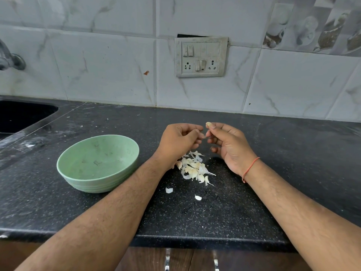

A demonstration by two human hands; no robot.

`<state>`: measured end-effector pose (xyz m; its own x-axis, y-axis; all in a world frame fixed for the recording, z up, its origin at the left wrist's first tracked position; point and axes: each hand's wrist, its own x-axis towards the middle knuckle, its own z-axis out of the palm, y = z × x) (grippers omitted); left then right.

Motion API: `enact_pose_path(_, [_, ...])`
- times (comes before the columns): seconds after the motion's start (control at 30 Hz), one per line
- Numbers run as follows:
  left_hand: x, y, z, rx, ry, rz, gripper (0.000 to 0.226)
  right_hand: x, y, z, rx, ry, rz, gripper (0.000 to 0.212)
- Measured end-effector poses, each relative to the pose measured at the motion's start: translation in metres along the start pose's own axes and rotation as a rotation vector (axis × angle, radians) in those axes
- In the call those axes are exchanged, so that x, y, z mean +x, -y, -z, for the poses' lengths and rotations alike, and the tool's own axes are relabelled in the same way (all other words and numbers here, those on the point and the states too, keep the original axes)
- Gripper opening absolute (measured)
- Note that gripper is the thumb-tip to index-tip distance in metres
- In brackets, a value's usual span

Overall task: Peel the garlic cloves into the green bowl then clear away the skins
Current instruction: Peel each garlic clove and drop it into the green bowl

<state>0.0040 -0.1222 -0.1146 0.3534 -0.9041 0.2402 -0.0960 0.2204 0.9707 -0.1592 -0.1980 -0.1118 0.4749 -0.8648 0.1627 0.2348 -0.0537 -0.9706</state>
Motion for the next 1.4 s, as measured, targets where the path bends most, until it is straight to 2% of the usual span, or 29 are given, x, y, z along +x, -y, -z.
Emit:
enact_pose_path(0.07, [-0.0007,0.0002,0.0029,0.057,-0.009,-0.054,0.011,0.0005,-0.0001,0.0007,-0.020,-0.001,-0.003,0.016])
enact_pose_path(0.2, [-0.0029,-0.0018,0.0048,0.079,0.004,-0.093,0.027,0.0021,-0.0017,0.0023,-0.038,-0.008,-0.007,0.017])
enact_pose_path(0.33, [-0.0024,-0.0027,0.0042,0.095,-0.041,-0.151,0.025,0.0023,-0.0013,0.0025,-0.052,-0.010,-0.010,0.012])
enact_pose_path(0.6, [-0.0060,-0.0026,0.0062,0.401,-0.105,-0.420,0.027,0.0007,-0.0020,0.0028,-0.080,0.009,-0.023,0.010])
enact_pose_path(0.83, [-0.0062,-0.0008,0.0059,0.487,-0.100,-0.416,0.027,-0.0011,-0.0009,0.0052,-0.188,0.028,0.041,0.015])
enact_pose_path(1.03, [-0.0070,-0.0015,0.0082,0.527,-0.055,-0.380,0.025,-0.0013,0.0016,0.0083,-0.303,0.029,0.087,0.008])
enact_pose_path(1.2, [-0.0087,-0.0012,0.0073,0.629,0.032,-0.399,0.028,-0.0035,0.0032,0.0069,-0.274,0.052,0.013,0.013])
enact_pose_path(1.4, [-0.0068,-0.0002,0.0058,0.657,0.063,-0.399,0.028,-0.0057,0.0068,0.0066,-0.170,0.131,-0.113,0.023])
